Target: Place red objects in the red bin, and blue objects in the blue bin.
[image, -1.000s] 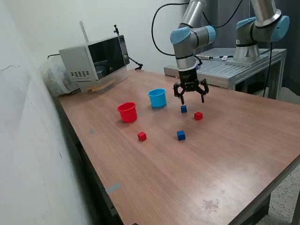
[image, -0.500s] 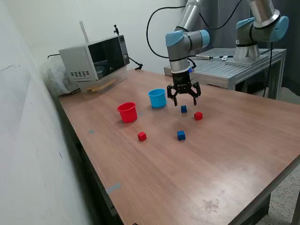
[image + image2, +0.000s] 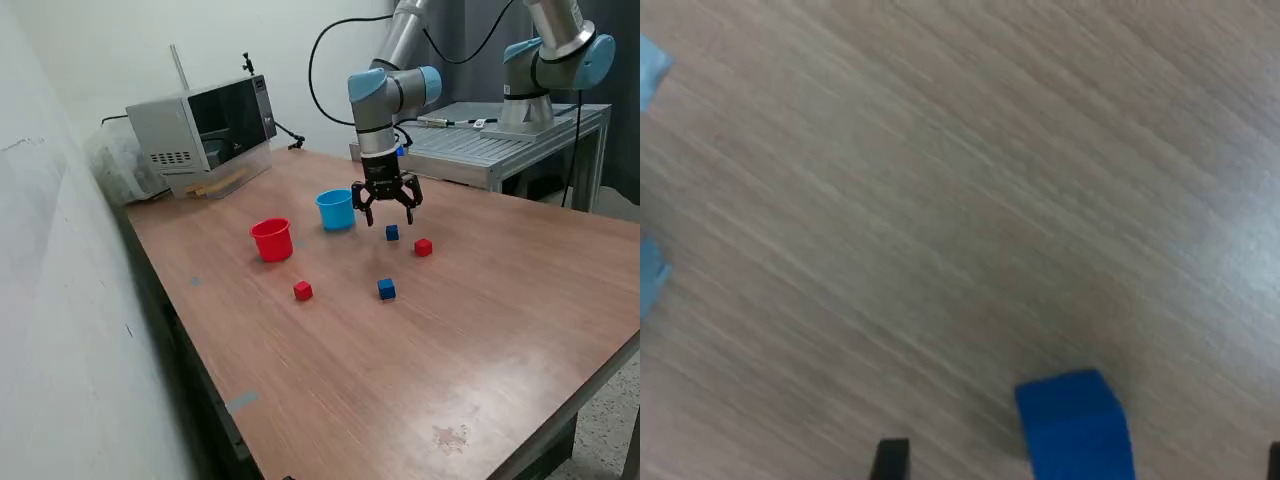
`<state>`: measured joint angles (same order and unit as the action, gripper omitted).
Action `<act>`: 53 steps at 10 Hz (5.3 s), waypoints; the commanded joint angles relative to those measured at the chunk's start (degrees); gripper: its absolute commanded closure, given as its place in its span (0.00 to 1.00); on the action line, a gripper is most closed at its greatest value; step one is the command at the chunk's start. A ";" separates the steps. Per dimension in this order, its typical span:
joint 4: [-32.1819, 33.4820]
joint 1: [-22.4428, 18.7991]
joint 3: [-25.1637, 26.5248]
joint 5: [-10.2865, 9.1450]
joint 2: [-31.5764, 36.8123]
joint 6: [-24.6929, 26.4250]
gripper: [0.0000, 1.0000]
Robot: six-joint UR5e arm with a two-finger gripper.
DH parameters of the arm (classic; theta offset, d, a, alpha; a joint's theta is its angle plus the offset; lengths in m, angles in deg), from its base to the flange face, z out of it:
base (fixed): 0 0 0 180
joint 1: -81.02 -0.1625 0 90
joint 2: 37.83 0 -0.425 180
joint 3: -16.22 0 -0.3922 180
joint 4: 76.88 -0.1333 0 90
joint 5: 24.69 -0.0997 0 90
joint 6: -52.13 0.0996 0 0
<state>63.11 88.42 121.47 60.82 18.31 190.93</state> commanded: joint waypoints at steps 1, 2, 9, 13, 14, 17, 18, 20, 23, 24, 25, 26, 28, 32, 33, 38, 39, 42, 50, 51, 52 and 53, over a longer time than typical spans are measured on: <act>0.02 -0.02 0.13 0.01 0.10 -0.19 0.00; 0.02 -0.02 0.13 0.01 0.10 -0.19 0.00; -0.07 -0.28 2.32 -0.43 0.46 -0.28 1.00; -0.77 -0.37 2.24 -0.34 4.65 -0.28 1.00; -1.03 -0.37 2.07 -0.35 8.07 -0.28 1.00; -5.08 1.29 -0.47 0.18 13.20 -0.28 1.00; -5.78 4.44 -1.18 0.09 12.77 -0.28 1.00; -5.87 9.45 -2.67 0.09 10.49 -0.28 1.00; -6.93 12.02 -3.82 0.09 8.98 -0.28 1.00; -6.93 12.37 -3.91 0.09 8.29 -0.28 1.00; -6.93 12.81 -4.00 0.09 7.76 -0.28 1.00; -6.93 13.95 -3.83 0.01 7.66 -0.28 1.00; -6.75 15.10 -3.91 -0.08 7.58 -0.28 1.00; -7.10 15.28 -3.56 0.01 8.27 -0.37 0.00; -8.23 14.67 -2.95 -0.08 9.67 -0.28 0.00; -16.05 -1.29 -2.15 1.66 27.93 20.40 0.00; -19.55 -5.51 -3.46 2.89 27.88 28.73 0.00; -23.62 -13.72 -13.62 3.17 20.36 50.35 0.00; -17.84 -18.57 -31.50 7.83 -13.84 63.97 0.00; -16.17 -16.99 -32.21 7.83 -15.26 63.97 0.00; -14.76 -15.50 -33.43 7.92 -16.49 63.97 0.00; -13.44 -14.44 -34.49 8.18 -17.29 63.97 0.00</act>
<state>47.48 72.20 88.56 68.72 2.98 254.85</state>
